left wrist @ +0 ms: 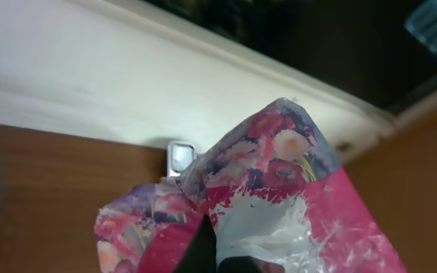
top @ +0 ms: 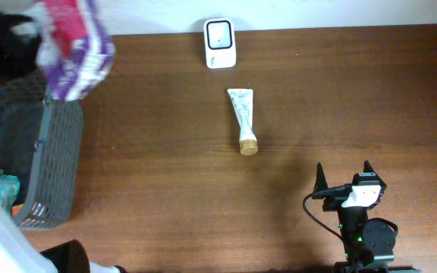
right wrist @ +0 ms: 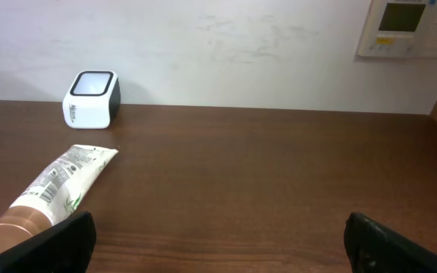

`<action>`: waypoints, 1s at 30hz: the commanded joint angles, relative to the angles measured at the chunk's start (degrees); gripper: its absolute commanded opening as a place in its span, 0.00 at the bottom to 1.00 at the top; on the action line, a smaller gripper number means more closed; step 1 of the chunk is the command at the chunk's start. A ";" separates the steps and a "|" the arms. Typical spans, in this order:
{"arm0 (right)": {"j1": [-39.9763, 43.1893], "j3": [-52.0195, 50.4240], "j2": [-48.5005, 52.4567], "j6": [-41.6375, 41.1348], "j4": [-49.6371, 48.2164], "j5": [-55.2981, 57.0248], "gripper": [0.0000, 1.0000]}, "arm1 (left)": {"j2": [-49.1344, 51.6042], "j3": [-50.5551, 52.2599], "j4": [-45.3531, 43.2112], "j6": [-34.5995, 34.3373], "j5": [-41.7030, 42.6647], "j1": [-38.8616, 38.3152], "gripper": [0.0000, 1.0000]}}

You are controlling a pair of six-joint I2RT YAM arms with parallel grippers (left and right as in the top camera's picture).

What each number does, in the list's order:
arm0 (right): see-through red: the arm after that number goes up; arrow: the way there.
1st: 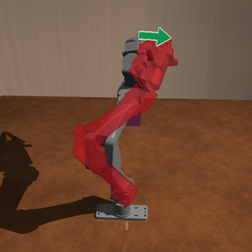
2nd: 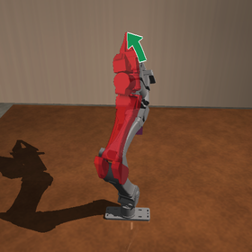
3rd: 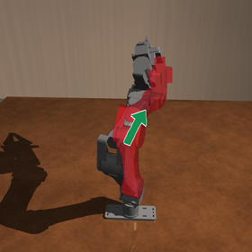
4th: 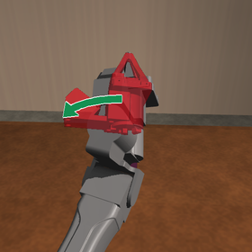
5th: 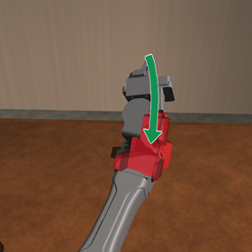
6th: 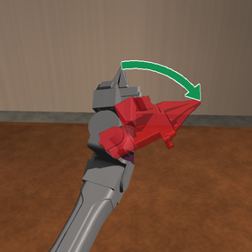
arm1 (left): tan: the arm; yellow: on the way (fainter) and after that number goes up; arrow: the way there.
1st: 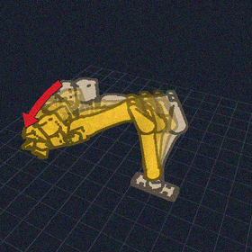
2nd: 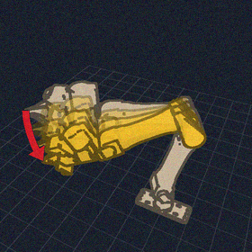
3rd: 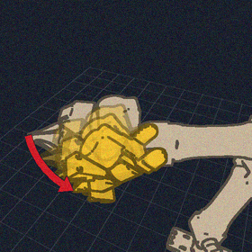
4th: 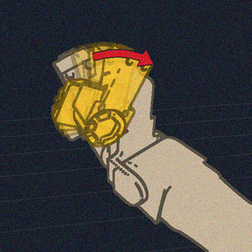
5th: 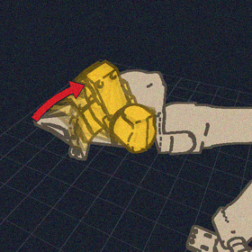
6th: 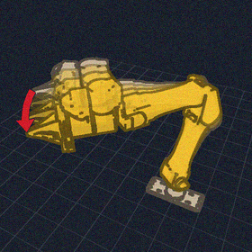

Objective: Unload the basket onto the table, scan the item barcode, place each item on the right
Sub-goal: 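Carry the pink-purple box and set it right of the tube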

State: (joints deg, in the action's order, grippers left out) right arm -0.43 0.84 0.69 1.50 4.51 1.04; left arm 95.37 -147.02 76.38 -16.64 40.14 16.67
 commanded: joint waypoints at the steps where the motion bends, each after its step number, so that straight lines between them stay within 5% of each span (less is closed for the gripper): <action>1: -0.26 -0.52 -0.44 -0.22 0.17 0.11 0.99 | 4.15 -0.39 -0.50 -0.87 -1.73 -9.29 0.00; 14: -0.26 -0.52 -0.44 -0.22 0.20 0.11 0.99 | 28.70 -0.35 -2.05 -1.29 -19.19 -40.98 0.00; 22: -0.26 -0.52 -0.44 -0.22 0.20 0.09 0.99 | 42.91 -0.35 -10.88 -3.43 -21.16 -50.62 0.00; 30: -0.26 -0.52 -0.44 -0.22 0.17 0.09 0.99 | 52.85 -0.35 -15.96 4.79 -24.55 -55.41 0.00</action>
State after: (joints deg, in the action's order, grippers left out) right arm -0.43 0.84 0.69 1.52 4.51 1.04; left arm 146.26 -146.93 60.93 -15.40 18.74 -38.26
